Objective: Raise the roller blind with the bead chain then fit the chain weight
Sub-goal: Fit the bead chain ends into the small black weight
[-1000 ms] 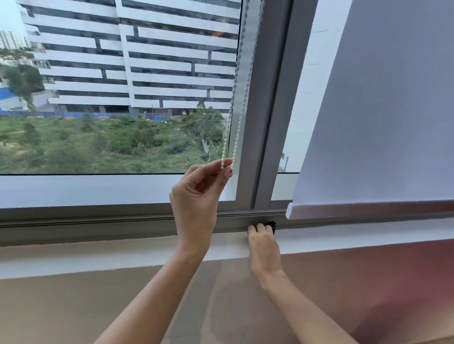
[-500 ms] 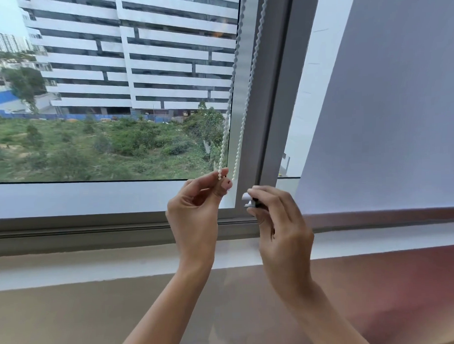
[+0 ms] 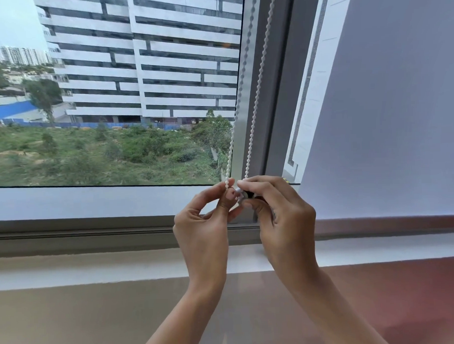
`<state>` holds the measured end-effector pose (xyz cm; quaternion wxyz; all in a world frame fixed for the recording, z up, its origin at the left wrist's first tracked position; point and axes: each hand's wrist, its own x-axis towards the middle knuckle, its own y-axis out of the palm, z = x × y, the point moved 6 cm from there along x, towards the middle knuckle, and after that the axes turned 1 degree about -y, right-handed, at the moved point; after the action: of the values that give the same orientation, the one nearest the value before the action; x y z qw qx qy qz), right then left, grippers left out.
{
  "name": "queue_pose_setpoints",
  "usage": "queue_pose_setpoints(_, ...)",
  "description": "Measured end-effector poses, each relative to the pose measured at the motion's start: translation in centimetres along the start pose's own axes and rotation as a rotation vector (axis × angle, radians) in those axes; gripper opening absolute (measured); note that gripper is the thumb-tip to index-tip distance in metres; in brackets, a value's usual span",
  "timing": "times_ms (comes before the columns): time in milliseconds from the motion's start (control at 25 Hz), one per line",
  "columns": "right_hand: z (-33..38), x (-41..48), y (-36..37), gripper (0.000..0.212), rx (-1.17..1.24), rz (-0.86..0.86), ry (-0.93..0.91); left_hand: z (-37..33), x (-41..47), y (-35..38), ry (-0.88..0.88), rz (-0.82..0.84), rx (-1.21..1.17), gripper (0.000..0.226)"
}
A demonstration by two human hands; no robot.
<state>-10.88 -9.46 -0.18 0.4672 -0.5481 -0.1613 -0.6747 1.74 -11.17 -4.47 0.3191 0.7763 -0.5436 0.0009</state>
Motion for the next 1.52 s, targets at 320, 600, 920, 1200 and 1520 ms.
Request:
queue_pose_setpoints(320, -0.5, 0.1, -0.2, 0.022, 0.008, 0.054, 0.018, 0.7, 0.0, -0.1, -0.069, 0.065, 0.083, 0.012)
queue_pose_setpoints(600, -1.4, 0.4, -0.6, 0.031, 0.065, 0.124, 0.111, 3.2, 0.9, 1.7, -0.695, 0.476, -0.254, 0.03)
queue_pose_setpoints(920, -1.4, -0.2, -0.6, 0.015, 0.054, 0.058, 0.031, 3.3, 1.1, 2.3, -0.64, 0.584, -0.198, 0.017)
queue_pose_setpoints(1200, -2.1, -0.6, -0.6, 0.018, 0.154, 0.049, 0.056, 3.9, 1.2, 1.7, -0.705, 0.537, -0.204, 0.022)
queue_pose_setpoints(1520, -3.6, -2.9, -0.1, 0.024, 0.086, -0.137, 0.039, 2.7, 1.9, 1.6, -0.509, 0.591, -0.106, 0.03)
